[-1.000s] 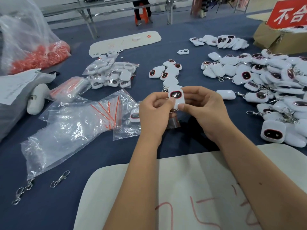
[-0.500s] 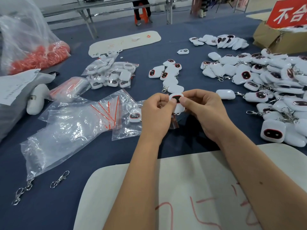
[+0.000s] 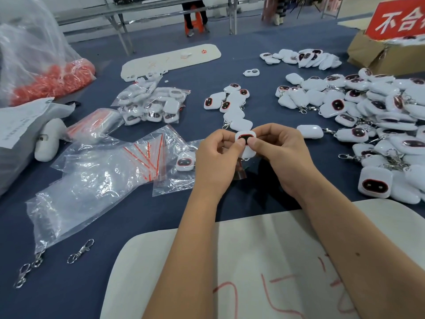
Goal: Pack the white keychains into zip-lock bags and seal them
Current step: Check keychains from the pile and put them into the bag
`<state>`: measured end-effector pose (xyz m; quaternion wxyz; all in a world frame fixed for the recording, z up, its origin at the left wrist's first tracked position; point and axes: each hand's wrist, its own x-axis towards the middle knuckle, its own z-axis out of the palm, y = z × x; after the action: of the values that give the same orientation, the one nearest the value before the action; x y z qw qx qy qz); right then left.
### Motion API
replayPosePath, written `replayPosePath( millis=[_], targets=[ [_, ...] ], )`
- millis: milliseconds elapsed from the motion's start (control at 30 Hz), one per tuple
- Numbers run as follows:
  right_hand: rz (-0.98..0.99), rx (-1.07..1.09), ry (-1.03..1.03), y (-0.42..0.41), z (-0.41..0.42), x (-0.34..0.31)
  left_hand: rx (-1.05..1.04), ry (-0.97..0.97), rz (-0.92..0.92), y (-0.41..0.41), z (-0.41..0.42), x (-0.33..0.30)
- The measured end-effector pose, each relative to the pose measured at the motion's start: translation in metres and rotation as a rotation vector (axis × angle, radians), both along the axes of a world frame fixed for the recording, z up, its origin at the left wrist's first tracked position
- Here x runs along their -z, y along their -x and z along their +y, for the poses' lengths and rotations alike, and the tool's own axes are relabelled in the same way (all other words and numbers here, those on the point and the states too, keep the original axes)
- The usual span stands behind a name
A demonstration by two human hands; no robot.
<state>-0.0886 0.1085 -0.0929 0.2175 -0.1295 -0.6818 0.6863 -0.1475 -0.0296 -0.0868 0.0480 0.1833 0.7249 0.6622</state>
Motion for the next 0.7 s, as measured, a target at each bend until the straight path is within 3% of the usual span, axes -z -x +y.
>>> replayPosePath(
  millis=[700],
  targets=[
    [-0.023, -0.017, -0.122, -0.0003, -0.0052, -0.0001, -0.093, -0.004, 0.064, -0.0011, 0.0028, 0.0001]
  ],
)
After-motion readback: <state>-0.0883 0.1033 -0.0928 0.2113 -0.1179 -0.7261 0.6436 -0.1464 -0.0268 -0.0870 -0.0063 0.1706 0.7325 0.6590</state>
